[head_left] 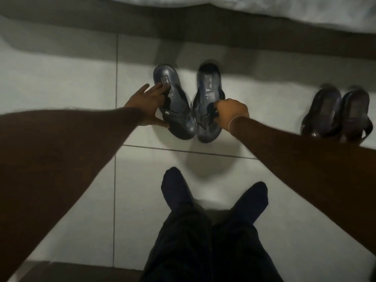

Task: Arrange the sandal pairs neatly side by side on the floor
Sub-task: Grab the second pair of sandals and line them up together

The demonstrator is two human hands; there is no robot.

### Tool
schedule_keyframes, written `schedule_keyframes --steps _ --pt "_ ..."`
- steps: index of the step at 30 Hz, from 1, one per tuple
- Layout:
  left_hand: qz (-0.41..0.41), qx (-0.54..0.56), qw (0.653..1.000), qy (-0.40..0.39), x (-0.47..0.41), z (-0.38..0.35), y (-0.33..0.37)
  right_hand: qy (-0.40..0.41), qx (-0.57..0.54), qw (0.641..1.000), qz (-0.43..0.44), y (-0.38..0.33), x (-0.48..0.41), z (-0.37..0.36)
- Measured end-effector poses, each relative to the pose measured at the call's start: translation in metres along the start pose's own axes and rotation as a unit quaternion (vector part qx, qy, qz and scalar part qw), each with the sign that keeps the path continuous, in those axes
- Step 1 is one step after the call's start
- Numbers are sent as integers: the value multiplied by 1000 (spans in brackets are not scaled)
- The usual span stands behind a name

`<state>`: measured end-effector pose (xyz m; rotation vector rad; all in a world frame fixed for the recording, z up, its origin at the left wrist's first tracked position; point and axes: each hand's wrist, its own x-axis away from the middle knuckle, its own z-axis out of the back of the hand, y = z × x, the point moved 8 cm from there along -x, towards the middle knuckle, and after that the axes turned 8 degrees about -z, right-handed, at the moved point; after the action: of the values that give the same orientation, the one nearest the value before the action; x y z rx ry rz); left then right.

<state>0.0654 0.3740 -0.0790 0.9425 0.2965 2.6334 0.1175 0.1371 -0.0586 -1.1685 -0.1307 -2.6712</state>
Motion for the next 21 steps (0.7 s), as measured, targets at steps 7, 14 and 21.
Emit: schedule_keyframes --steps 7,14,21 --pt "167 146 974 53 27 -18 10 20 -12 1000 9 -35 -1 -23" --pt "189 164 966 63 55 -44 -7 24 -44 998 48 -65 5 -45" --pt "154 148 975 69 61 -49 -16 20 -84 995 47 -72 4 -55"
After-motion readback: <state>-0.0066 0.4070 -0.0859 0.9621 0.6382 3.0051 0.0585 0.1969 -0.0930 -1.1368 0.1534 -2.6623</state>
